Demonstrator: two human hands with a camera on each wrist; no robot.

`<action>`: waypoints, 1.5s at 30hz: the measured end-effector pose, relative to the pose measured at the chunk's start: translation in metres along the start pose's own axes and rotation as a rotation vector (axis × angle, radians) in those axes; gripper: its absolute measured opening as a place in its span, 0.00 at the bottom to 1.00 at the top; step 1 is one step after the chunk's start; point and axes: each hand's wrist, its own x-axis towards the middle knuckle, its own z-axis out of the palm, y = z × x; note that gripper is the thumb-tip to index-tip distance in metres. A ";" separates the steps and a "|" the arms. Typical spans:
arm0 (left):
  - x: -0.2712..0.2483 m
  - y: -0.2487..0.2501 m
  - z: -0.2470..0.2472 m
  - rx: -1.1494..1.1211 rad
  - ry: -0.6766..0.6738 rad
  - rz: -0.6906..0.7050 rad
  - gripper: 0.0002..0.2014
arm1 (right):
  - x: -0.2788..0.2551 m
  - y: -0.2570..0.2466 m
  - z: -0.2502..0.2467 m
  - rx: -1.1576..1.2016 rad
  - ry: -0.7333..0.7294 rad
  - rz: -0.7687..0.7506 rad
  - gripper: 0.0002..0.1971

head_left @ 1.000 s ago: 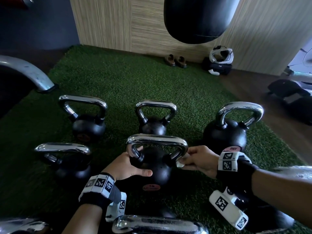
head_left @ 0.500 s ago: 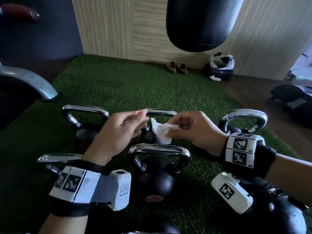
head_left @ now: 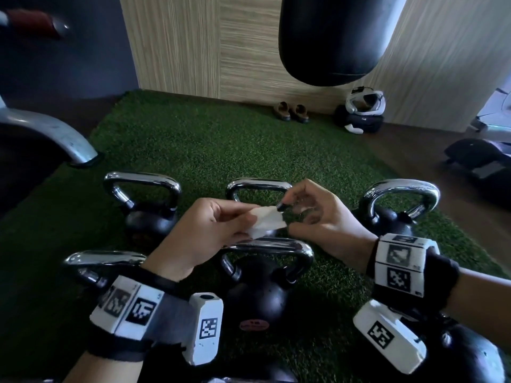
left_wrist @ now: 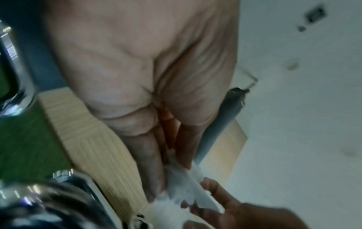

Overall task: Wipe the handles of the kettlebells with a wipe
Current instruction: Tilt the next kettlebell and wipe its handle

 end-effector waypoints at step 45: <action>-0.046 -0.131 -0.030 0.268 0.291 -0.063 0.14 | -0.042 0.150 0.049 -0.063 0.005 0.338 0.19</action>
